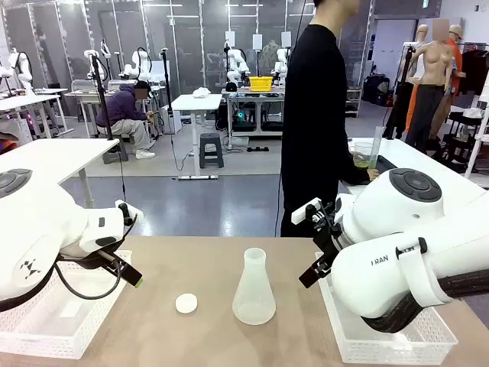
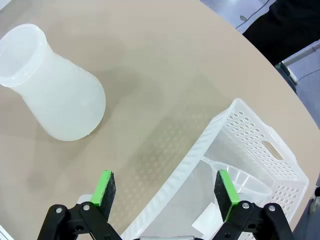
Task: Prepare the solutions needed for the experiment.
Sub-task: Pick up the Plastic Funnel and insert it into the Big flask.
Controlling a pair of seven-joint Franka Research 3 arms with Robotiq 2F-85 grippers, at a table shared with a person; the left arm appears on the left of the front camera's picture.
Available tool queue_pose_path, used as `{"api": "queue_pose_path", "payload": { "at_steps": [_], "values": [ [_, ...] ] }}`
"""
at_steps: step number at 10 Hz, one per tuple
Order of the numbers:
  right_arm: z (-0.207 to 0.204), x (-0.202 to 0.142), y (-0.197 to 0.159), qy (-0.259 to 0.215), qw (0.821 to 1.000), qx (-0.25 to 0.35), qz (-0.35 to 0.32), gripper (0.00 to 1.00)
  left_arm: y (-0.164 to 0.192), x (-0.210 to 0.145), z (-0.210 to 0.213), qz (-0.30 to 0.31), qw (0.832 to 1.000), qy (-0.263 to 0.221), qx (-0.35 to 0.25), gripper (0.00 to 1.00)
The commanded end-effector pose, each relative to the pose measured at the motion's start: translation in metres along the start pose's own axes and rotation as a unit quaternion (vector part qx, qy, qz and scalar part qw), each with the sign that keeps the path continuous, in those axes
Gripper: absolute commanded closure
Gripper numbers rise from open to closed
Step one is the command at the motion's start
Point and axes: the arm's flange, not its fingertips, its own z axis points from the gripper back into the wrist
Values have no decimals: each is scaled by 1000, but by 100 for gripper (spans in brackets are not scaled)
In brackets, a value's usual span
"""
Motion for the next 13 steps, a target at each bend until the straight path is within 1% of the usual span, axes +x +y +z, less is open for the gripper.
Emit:
{"api": "queue_pose_path", "payload": {
  "at_steps": [1,13],
  "values": [
    [0,0,0,0,1000,0,0,0,0,0,0,0,1000,0,0,0],
    [0,0,0,0,1000,0,0,0,0,0,0,0,1000,0,0,0]
  ]
}}
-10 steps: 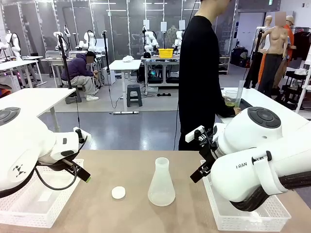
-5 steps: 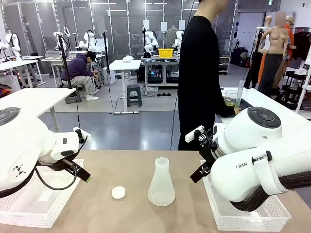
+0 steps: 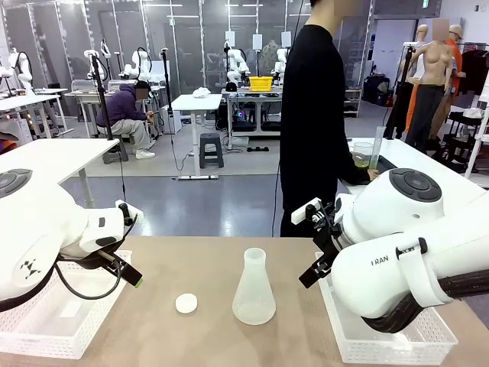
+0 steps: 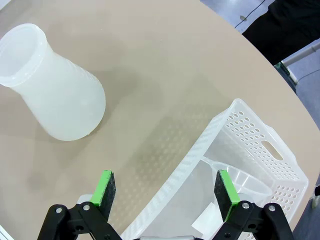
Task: Prepare the solutions needed for the experiment.
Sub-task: Pick up the Plastic Funnel and insert it into the Big flask.
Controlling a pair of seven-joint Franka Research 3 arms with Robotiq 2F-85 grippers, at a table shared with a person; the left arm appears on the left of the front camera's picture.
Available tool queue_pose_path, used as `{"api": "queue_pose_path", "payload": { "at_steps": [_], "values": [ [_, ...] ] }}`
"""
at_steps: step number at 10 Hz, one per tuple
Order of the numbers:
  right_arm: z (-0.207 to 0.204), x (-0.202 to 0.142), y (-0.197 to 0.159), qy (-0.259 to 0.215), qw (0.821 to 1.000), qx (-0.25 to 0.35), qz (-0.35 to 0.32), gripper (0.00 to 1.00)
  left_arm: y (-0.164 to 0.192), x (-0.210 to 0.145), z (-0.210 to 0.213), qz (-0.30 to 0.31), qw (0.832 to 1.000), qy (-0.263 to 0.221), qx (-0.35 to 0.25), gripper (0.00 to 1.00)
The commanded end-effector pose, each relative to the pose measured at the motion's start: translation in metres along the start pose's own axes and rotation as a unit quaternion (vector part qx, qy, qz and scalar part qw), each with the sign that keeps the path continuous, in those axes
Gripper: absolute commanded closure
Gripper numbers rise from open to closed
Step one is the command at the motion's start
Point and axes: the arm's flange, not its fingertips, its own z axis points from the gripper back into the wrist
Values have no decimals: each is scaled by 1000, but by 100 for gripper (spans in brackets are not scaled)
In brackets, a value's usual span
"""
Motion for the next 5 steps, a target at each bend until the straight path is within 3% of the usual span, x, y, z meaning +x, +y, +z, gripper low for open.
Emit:
{"api": "queue_pose_path", "payload": {
  "at_steps": [1,5],
  "values": [
    [0,0,0,0,1000,0,-1,0,0,0,0,0,1000,0,0,0],
    [0,0,0,0,1000,0,-1,0,0,0,0,0,1000,0,0,0]
  ]
}}
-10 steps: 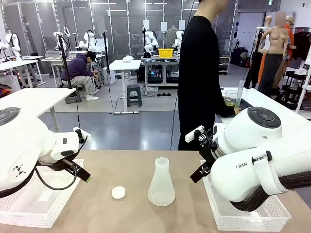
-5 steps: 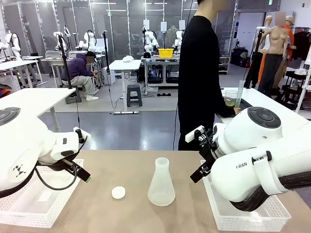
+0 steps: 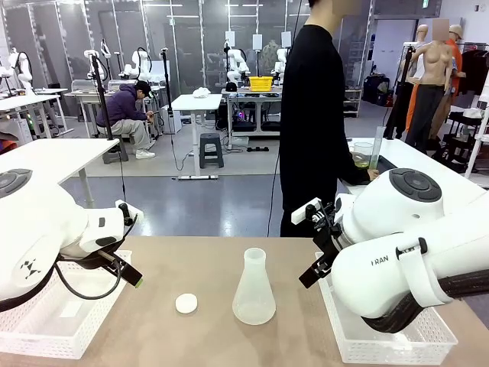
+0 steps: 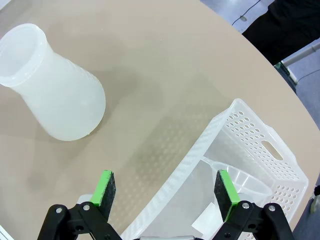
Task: Prepare the solutions needed for the experiment.
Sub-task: Pick up the Plastic Funnel and insert it into the Big flask.
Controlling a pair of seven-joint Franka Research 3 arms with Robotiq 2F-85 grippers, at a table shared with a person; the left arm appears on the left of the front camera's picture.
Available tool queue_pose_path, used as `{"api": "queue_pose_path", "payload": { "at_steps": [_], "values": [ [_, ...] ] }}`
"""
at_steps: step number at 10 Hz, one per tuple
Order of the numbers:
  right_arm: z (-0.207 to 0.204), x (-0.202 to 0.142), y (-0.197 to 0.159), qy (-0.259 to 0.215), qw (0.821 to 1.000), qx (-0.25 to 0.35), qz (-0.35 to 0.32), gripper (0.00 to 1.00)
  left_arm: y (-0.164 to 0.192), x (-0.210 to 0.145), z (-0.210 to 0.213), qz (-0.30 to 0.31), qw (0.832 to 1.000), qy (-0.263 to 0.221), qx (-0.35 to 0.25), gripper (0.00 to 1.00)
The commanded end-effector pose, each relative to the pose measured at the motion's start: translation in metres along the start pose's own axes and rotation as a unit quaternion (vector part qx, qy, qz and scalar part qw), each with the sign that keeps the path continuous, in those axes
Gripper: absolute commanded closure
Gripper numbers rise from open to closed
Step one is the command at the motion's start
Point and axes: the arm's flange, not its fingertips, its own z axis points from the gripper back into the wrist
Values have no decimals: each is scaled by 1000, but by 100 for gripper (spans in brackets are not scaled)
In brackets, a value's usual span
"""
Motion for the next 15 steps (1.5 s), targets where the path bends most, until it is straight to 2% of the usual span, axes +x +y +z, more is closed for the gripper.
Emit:
{"api": "queue_pose_path", "payload": {
  "at_steps": [1,4,5,6,7,8,9,11,12,13,14,15],
  "values": [
    [0,0,0,0,1000,0,0,0,-1,0,4,11,1000,4,13,0],
    [46,13,-5,42,995,-56,-74,0,-5,9,36,24,999,-1,35,0],
    [58,15,-9,27,994,-40,-94,0,-2,10,43,39,999,-10,7,0],
    [68,17,-15,-6,992,-1,-125,0,5,12,51,64,996,-13,-59,0],
    [67,21,-24,-3,987,-4,-160,0,17,14,53,95,993,12,-69,0],
    [64,23,-29,26,989,-22,-145,0,-1,12,39,40,999,-17,-1,0],
    [68,17,-22,7,993,-20,-119,0,-1,12,39,40,999,-17,-1,0],
    [68,17,-22,7,993,-20,-119,0,-1,12,39,40,999,-17,-1,0],
    [71,21,-24,10,991,-17,-131,0,-1,14,42,52,998,-10,-20,0],
    [56,26,-36,-3,983,7,-185,0,22,20,31,126,988,-36,-78,0],
    [43,26,-44,-13,974,46,-223,0,43,20,21,171,978,-60,-101,0],
    [32,27,-46,-34,960,102,-260,0,61,13,10,205,969,-62,-124,0]
  ]
}}
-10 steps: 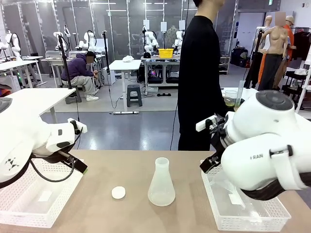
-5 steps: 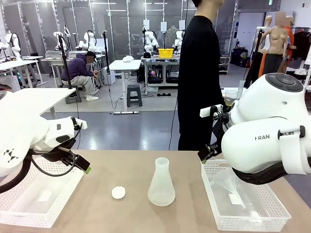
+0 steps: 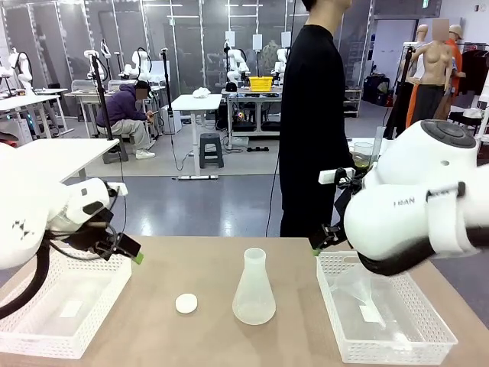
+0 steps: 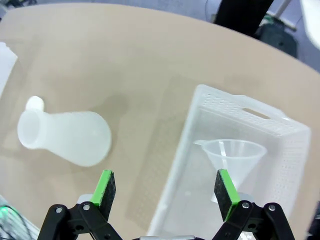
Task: Prepare the solutions needed for the experiment.
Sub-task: Pick up the Plastic Funnel and insert it into the Big flask.
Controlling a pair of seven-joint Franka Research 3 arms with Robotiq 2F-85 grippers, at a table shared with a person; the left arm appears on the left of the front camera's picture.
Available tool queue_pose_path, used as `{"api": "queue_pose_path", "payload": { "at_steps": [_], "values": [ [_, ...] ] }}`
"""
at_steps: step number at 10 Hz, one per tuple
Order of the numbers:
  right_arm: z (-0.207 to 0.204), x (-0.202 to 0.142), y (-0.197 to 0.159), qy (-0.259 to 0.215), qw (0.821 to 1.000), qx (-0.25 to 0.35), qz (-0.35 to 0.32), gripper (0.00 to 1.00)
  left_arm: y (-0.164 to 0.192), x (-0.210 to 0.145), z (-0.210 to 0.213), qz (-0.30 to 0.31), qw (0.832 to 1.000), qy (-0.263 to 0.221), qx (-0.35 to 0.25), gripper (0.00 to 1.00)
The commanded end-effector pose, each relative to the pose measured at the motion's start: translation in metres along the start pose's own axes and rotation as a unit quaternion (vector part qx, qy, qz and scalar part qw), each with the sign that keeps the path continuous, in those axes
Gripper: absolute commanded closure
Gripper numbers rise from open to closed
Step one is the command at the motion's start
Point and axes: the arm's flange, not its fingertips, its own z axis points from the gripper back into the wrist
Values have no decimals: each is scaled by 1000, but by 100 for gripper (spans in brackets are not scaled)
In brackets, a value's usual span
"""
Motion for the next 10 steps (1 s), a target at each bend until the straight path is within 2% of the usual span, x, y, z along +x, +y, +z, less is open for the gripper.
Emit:
{"api": "queue_pose_path", "payload": {
  "at_steps": [1,3,4,6,7,8,9,10],
  "values": [
    [-25,9,-8,-20,994,93,-60,0,38,6,-21,55,995,-33,-81,0],
    [-35,8,-14,-52,984,138,-104,0,49,4,-25,74,981,-55,-171,0],
    [-18,5,2,-8,995,68,-75,0,27,4,0,66,995,-26,-66,0],
    [-18,5,2,-8,995,68,-75,0,27,4,0,66,995,-26,-66,0],
    [-20,5,2,-17,991,95,-89,0,27,4,0,66,995,-26,-66,0],
    [-35,14,-4,-25,984,129,-121,0,32,2,-5,65,993,-33,-94,0],
    [-46,15,-14,-30,975,158,-155,0,47,9,-13,135,981,-52,-130,0],
    [-53,13,-20,-32,970,177,-165,0,59,11,-19,168,976,-57,-128,0]
  ]
}}
